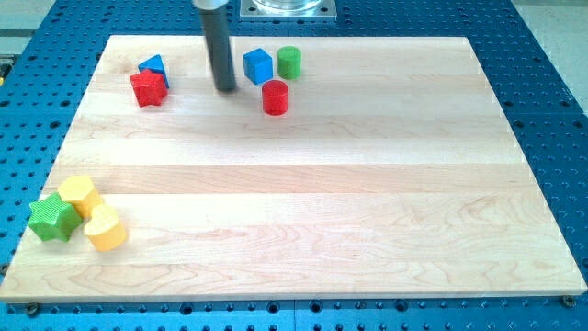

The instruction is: Move the red star to the top left of the red circle

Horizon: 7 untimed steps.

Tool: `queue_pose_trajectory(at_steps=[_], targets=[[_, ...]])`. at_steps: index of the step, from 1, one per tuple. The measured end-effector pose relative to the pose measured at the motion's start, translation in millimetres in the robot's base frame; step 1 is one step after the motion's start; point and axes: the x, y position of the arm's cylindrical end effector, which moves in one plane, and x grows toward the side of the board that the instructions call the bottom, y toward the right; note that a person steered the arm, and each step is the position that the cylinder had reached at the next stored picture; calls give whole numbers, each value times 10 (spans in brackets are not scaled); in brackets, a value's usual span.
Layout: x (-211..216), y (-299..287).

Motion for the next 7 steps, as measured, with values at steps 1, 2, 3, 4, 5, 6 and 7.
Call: queue_pose_trajectory(at_steps=[1, 2, 3, 4, 5, 6, 7], targets=[[86, 541], [725, 291], [903, 23], [829, -1299], [788, -2062], [455, -1941], [272, -1490]])
